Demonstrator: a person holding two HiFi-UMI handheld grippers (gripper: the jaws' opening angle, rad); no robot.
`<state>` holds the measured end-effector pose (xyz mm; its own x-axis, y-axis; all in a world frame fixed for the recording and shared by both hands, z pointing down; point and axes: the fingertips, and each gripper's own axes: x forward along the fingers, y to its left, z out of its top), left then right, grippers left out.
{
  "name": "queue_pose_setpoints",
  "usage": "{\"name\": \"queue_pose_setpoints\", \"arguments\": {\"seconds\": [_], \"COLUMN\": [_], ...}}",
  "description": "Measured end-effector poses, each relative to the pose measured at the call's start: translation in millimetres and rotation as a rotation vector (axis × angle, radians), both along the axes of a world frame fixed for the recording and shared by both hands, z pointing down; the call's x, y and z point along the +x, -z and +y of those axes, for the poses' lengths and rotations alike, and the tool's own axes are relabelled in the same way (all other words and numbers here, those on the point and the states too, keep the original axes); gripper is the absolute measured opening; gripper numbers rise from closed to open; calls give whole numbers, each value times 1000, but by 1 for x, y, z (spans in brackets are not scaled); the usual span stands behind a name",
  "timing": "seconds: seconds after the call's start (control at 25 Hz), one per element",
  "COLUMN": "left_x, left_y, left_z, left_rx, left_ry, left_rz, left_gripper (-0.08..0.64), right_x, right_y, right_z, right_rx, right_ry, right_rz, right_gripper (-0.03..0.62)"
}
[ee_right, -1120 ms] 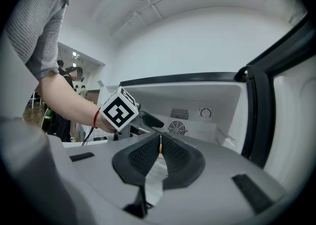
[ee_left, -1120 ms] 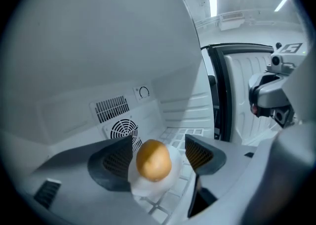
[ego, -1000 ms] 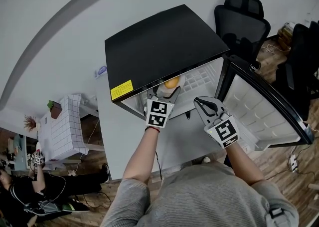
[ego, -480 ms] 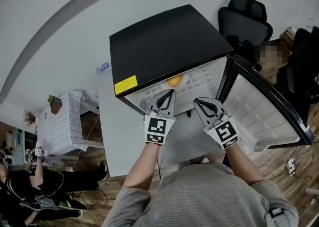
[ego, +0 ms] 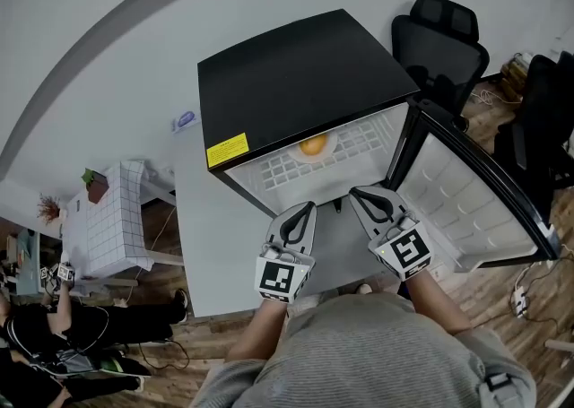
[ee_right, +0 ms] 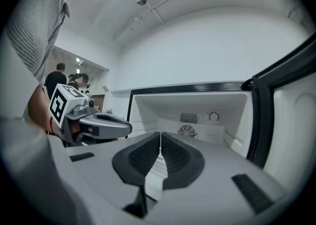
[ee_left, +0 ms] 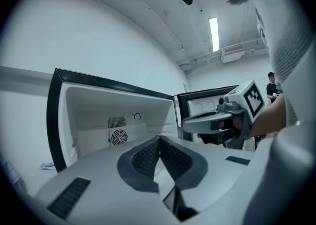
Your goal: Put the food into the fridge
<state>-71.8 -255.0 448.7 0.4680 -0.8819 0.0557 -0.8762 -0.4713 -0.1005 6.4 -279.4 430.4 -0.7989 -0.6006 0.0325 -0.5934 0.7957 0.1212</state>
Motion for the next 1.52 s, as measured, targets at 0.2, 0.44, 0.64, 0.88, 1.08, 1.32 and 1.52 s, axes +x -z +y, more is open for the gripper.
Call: {"name": "queue_pose_setpoints", "arguments": {"seconds": [0.2, 0.44, 0.64, 0.88, 1.08, 1.32, 1.52], "left_x": [0, -1, -6, -5, -4, -5, -6], "left_y": [0, 5, 4, 4, 7, 10, 7], "left_z": [22, 24, 22, 21, 21, 22, 24], "left_rx": [2, 12, 9, 4, 12, 21, 13], "left_ry": [12, 20, 25, 15, 7, 1, -6], "left_rz": [42, 73, 77, 79, 77, 83, 87], "left_gripper": [11, 11, 11, 11, 11, 11, 11], "right_x": [6, 3, -1, 1, 0, -2, -2], "right_y": [4, 5, 8, 8, 11, 13, 13], "right_z": [10, 21, 25, 25, 27, 29, 31], "right_rx": [-22, -17, -9, 6, 12, 12, 12], "right_ry": [-25, -1, 15, 0, -1, -6, -10], "right_rz": [2, -21, 7, 17, 13, 9, 10], "right_gripper": [14, 14, 12, 12, 12, 12, 12]}}
